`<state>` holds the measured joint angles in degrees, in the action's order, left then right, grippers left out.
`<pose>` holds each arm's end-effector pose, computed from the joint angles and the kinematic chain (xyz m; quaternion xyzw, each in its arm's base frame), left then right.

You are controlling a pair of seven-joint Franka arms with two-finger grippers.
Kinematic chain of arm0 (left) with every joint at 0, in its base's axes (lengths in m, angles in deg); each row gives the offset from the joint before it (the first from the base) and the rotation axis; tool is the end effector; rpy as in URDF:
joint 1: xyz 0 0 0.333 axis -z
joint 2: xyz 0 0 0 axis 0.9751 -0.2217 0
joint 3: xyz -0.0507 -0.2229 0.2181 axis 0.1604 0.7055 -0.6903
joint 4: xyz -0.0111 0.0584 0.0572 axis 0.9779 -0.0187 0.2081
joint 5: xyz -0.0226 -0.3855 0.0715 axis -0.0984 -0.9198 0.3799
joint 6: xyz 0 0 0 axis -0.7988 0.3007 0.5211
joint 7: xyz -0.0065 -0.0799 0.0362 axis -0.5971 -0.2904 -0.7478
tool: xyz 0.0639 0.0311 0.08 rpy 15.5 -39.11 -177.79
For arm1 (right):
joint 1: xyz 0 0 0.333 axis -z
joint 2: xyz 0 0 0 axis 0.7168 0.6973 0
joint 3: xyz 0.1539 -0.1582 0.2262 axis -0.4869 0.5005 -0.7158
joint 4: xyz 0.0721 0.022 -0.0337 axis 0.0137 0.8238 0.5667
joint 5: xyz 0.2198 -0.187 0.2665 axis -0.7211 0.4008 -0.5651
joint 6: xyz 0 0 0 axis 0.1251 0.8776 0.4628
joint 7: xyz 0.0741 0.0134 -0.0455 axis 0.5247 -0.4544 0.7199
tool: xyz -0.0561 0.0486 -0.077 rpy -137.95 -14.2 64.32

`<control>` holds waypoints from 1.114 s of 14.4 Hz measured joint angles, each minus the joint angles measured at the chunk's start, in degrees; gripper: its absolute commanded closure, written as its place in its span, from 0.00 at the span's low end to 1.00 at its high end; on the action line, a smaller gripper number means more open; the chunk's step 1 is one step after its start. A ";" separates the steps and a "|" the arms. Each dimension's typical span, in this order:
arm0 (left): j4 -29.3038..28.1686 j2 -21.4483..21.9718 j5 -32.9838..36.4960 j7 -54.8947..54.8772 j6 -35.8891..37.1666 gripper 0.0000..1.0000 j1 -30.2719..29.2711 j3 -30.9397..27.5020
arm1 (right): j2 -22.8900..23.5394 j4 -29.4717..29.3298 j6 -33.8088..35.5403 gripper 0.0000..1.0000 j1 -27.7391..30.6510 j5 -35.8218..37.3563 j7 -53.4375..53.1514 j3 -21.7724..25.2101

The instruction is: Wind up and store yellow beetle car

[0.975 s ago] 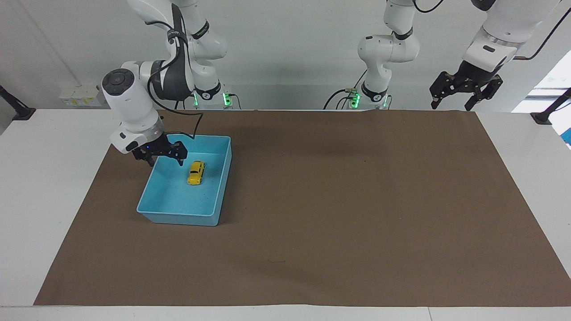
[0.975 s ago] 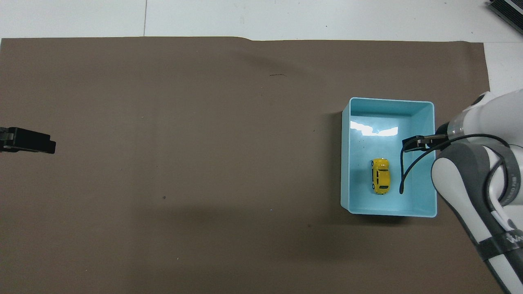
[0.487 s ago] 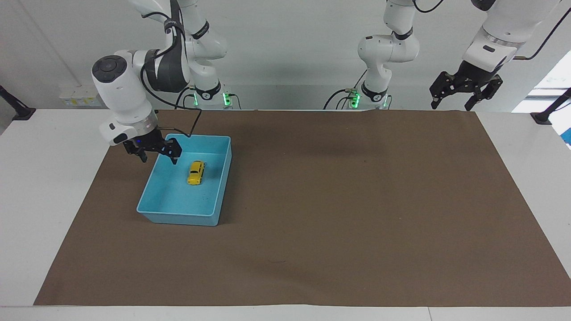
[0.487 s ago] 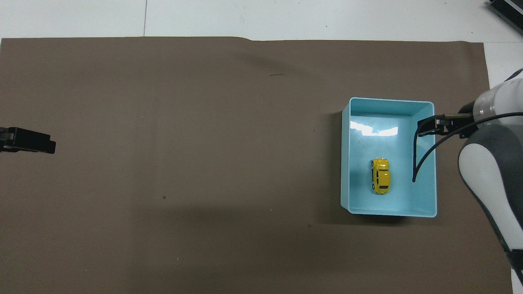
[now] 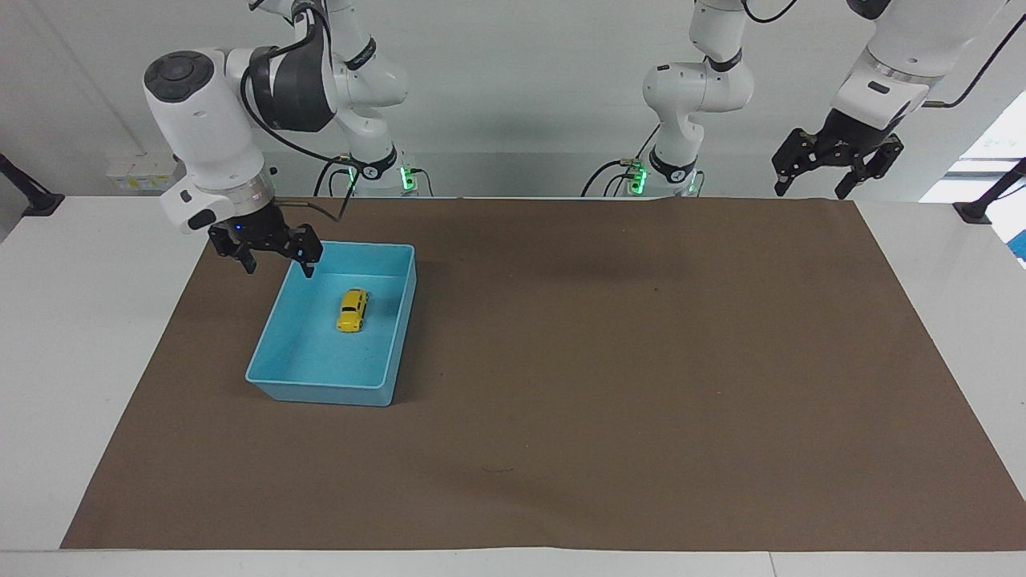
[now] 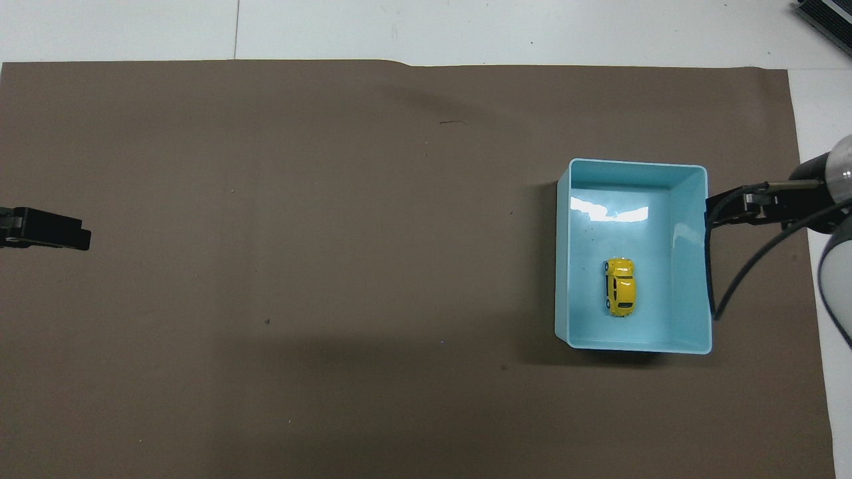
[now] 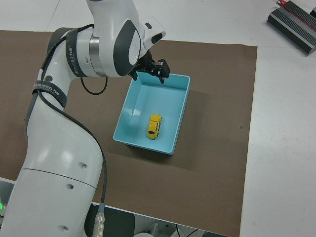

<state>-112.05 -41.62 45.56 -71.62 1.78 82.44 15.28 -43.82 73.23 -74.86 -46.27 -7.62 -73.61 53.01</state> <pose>0.5197 -0.0373 0.6624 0.9986 -0.0495 0.0044 0.0161 0.5559 0.0135 0.6174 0.9995 -0.0263 -0.0093 0.0148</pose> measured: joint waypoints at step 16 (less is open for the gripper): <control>0.00 0.00 0.00 0.00 0.00 0.00 0.00 0.00 | 0.15 -2.93 3.61 0.00 -0.15 -2.57 0.00 -0.02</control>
<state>-112.05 -41.62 45.56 -71.62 1.78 82.44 15.28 -43.67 70.31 -71.25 -46.42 -10.19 -73.61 52.99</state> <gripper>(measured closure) 0.000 0.000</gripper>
